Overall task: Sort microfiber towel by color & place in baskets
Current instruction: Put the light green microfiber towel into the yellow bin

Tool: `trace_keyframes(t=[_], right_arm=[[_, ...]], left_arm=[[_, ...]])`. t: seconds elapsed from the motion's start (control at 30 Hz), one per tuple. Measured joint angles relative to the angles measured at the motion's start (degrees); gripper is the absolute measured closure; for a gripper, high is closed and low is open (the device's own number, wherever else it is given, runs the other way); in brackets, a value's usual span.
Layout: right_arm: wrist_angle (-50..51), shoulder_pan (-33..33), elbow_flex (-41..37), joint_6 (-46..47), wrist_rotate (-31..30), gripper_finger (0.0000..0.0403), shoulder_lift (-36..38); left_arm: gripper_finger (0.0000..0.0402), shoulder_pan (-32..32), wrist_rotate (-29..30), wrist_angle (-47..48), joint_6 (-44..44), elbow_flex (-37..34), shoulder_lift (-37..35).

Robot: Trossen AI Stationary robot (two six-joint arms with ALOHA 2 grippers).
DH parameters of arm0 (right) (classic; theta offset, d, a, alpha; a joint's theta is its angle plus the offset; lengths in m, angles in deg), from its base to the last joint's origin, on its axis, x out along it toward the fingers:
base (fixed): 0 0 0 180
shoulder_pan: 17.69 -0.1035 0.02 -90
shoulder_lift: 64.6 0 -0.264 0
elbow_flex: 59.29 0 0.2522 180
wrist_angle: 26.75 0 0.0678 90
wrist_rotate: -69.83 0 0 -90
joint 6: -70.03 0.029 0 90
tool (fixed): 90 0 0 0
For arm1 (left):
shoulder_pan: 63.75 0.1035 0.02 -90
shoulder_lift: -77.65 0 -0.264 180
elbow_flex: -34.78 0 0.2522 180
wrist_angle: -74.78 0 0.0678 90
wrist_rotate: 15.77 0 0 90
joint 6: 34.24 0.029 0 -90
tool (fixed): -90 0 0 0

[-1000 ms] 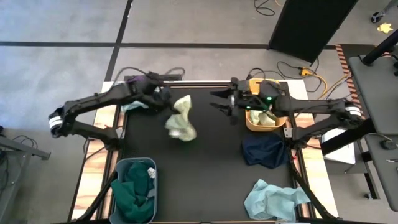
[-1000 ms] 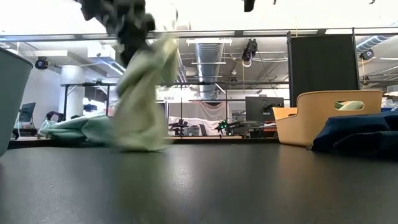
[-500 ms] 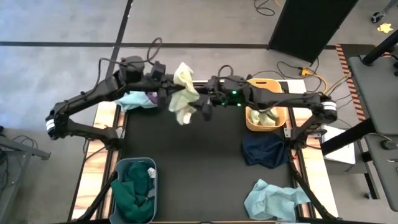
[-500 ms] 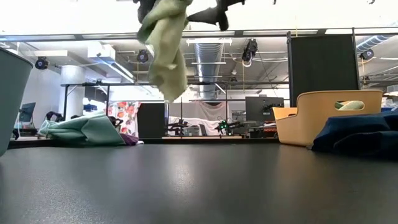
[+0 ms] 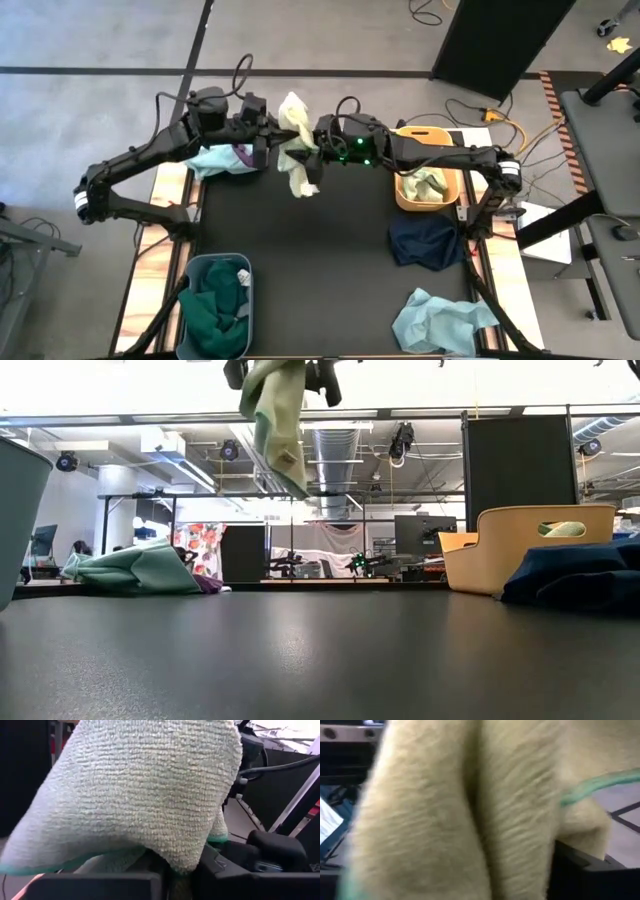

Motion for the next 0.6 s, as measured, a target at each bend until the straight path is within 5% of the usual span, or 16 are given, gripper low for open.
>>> trace_keyframes(t=[0.23, 0.43, 0.6], right_arm=[[5.75, 0.77, 0.91, -2.16, -0.12, 0.0373, 1.31], [26.24, 2.91, 4.9, -4.22, -8.88, 0.0382, 5.65], [46.16, 5.72, 5.54, -6.6, -25.46, 0.0383, 10.02]], left_arm=[[0.0301, 0.01, 1.93, 18.33, 7.07, 6.96, 1.16], [0.024, 0.06, 16.07, 45.36, 17.33, 18.19, 1.36], [0.0211, 0.0, 26.54, 58.83, 18.73, 20.35, 0.55]])
